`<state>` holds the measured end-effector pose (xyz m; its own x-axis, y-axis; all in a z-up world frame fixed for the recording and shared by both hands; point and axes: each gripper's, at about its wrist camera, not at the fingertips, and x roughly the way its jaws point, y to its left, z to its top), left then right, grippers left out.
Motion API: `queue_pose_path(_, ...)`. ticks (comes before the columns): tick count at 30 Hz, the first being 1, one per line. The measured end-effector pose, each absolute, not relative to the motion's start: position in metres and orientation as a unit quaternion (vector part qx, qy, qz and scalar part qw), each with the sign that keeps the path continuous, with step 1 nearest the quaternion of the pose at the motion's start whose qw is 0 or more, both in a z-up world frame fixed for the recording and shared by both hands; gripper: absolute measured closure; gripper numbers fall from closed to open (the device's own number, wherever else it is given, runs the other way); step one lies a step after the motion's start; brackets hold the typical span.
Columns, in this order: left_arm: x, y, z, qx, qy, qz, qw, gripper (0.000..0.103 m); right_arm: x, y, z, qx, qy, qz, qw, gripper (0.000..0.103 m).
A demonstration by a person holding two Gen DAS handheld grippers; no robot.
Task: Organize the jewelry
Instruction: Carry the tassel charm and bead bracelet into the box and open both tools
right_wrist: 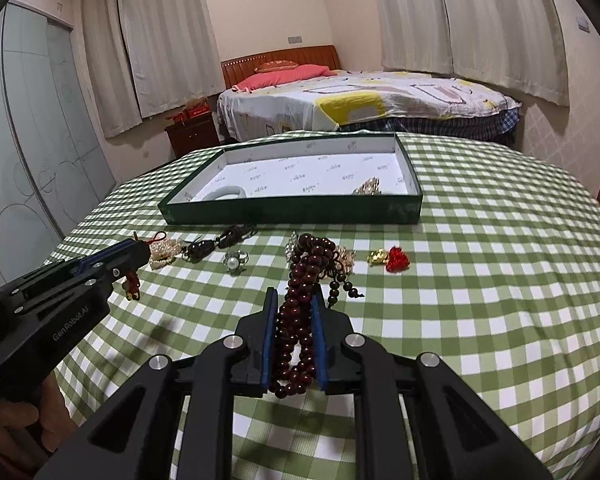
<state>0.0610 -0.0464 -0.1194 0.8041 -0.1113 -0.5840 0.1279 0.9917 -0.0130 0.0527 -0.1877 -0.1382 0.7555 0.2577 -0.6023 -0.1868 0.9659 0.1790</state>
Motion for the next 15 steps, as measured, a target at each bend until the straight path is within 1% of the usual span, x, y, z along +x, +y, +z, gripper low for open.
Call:
queue_pose_path(9, 0.072, -0.041, -0.107, 0.005, 0.295, -0.059, 0.954, 0.092, 0.063, -0.191, -0.122, 0.05, 0.311, 0.113, 0.942, 0.086)
queue_pose_path(15, 0.094, -0.043, -0.091, -0.005, 0.281, -0.065, 0.957, 0.092, 0.085, -0.192, -0.104, 0.047, 0.292, 0.115, 0.948, 0.086)
